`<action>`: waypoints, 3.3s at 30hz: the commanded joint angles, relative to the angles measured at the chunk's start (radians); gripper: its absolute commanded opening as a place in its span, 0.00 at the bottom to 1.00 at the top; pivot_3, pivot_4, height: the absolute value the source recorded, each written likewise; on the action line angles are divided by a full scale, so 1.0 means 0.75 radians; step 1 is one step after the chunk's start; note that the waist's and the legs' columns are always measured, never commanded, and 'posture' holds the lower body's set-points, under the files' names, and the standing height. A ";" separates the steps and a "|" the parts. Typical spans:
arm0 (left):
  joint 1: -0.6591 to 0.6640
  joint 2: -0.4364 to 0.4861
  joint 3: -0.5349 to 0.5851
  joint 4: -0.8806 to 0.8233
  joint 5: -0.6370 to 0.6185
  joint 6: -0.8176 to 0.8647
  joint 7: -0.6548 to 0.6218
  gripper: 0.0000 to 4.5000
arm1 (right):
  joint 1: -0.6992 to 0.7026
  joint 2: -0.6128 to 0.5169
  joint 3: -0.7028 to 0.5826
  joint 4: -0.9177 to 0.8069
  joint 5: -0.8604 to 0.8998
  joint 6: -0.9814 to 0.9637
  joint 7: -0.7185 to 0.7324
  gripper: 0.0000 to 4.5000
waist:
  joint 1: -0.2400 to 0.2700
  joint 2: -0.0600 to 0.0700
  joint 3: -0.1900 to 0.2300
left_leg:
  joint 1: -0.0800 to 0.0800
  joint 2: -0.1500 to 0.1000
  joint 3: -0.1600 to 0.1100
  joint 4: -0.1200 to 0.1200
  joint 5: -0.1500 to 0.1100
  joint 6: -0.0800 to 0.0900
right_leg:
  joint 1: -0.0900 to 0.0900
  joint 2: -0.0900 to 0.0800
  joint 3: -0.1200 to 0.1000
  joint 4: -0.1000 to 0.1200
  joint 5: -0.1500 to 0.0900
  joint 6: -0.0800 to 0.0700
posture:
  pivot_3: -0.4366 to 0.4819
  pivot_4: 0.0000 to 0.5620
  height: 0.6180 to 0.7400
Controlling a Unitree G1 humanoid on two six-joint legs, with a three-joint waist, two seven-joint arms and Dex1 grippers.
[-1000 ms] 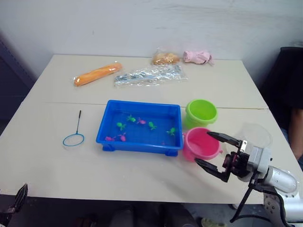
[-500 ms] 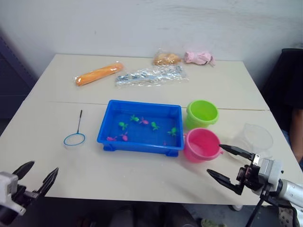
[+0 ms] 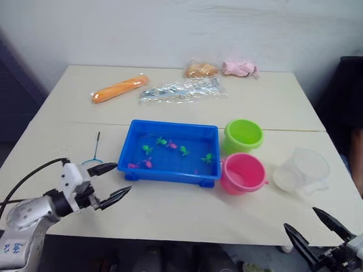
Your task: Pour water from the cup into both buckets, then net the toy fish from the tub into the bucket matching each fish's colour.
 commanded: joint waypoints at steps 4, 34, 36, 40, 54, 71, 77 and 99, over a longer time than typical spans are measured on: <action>-0.146 0.041 -0.121 -0.078 -0.049 0.063 -0.080 0.99 | -0.067 0.084 0.062 -0.124 -0.064 0.305 -0.379 1.00 | -0.013 0.001 0.001 | -0.002 0.000 0.000 -0.001 0.001 -0.002 | -0.004 0.000 0.000 0.002 0.000 0.000 | 0.48 0.27 1.00; -0.451 0.002 -0.269 -0.249 -0.209 0.383 -0.035 0.99 | -0.751 0.147 -0.030 0.182 -0.185 0.639 -1.053 1.00 | -0.013 0.006 0.000 | -0.004 0.000 0.000 0.002 0.008 -0.011 | -0.009 0.003 0.000 0.008 0.000 0.000 | 0.48 0.27 1.00; -0.458 0.001 -0.275 -0.244 -0.209 0.382 -0.042 0.99 | -0.768 0.152 -0.032 0.198 -0.192 0.626 -1.052 1.00 | -0.013 0.006 0.000 | -0.004 0.000 0.000 0.002 0.008 -0.011 | -0.009 0.003 0.000 0.009 0.000 0.000 | 0.48 0.27 1.00; -0.468 -0.004 -0.280 -0.235 -0.201 0.378 -0.050 0.99 | -0.794 0.158 -0.036 0.230 -0.225 0.592 -1.074 1.00 | -0.013 0.006 0.000 | -0.004 0.000 0.000 0.001 0.008 -0.011 | -0.009 0.003 0.000 0.008 0.000 0.000 | 0.48 0.27 1.00; -0.494 -0.018 -0.301 -0.219 -0.185 0.363 -0.049 0.99 | -0.949 0.151 -0.037 0.440 -0.255 0.470 -1.138 1.00 | -0.016 0.006 0.000 | -0.004 0.000 0.000 0.001 0.009 -0.011 | -0.009 0.003 0.000 0.008 0.000 0.000 | 0.48 0.27 1.00; -0.494 -0.018 -0.310 -0.228 -0.182 0.362 -0.037 1.00 | -1.066 0.231 -0.090 0.594 -0.154 0.332 -1.185 0.89 | -0.015 0.006 0.000 | -0.004 0.000 0.000 0.001 0.009 -0.011 | -0.009 0.003 0.000 0.008 0.000 0.000 | 0.48 0.27 1.00; -0.497 -0.029 -0.322 -0.228 -0.176 0.357 -0.028 1.00 | -1.083 0.239 -0.092 0.617 -0.130 0.273 -1.167 0.31 | -0.015 0.006 0.000 | -0.004 0.000 0.000 0.001 0.009 -0.011 | -0.009 0.003 0.000 0.008 0.000 0.000 | 0.48 0.27 1.00; -0.486 -0.030 -0.306 -0.208 -0.193 0.368 -0.029 1.00 | -1.004 -0.111 -0.050 0.404 -0.270 0.382 -0.983 0.01 | -0.014 0.011 0.003 | -0.005 0.000 0.000 0.001 0.009 -0.011 | -0.009 0.003 0.001 0.007 0.000 0.000 | 0.48 0.27 1.00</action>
